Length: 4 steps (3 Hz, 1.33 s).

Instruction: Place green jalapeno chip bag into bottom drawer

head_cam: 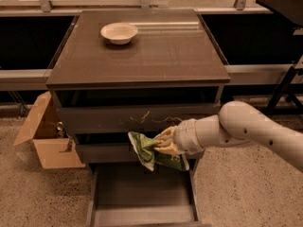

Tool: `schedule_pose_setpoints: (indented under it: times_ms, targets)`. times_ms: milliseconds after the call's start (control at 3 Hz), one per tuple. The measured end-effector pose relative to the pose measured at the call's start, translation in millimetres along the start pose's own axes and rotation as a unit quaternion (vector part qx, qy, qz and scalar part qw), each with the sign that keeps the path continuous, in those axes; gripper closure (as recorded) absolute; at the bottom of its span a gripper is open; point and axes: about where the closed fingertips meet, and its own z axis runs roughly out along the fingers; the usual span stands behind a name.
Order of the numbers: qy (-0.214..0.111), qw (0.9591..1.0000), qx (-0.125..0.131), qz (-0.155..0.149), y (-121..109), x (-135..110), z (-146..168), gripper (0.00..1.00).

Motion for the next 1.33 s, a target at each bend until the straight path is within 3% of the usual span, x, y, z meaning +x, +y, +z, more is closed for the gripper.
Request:
schedule_pose_setpoints:
  times_ms: [333,667,1000,1333]
  targets:
    - [-0.036,0.9991,0.011,0.023,7.4,37.1,22.5,1.00]
    - [-0.032,0.9991,0.006,0.028,10.6,51.3,30.9,1.00]
    - [-0.006,0.9996,0.002,0.029,13.2,79.9,40.9,1.00]
    - [0.008,0.9990,-0.012,0.043,24.3,169.0,70.2,1.00]
